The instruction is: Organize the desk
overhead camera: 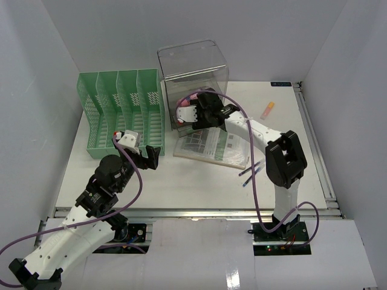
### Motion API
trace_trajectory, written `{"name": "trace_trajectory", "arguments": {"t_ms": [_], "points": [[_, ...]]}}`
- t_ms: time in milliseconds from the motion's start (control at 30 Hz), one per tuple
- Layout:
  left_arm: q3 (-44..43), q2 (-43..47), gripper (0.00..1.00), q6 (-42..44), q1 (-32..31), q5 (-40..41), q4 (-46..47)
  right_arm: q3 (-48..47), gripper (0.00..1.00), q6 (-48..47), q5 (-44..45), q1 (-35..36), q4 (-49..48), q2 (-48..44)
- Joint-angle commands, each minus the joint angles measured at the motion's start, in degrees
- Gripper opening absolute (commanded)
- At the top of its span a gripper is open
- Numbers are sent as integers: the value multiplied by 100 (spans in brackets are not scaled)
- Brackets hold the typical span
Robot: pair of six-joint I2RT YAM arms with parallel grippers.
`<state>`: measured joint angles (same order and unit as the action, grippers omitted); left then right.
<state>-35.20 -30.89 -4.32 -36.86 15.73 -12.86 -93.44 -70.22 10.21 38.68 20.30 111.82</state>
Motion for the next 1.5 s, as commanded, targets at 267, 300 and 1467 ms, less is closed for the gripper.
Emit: {"name": "trace_trajectory", "arguments": {"t_ms": [267,300,1467], "points": [[22,92,98,-6,14,-14,46,1092,92,2740,-2356,-1686,-38,-2286],[26,92,98,-12,17,-26,47,1043,92,3160,-2487,-2044,-39,-2252],[22,-133,98,27,15,-14,29,-2391,78,9137,127,-3999,894,2557]]}}
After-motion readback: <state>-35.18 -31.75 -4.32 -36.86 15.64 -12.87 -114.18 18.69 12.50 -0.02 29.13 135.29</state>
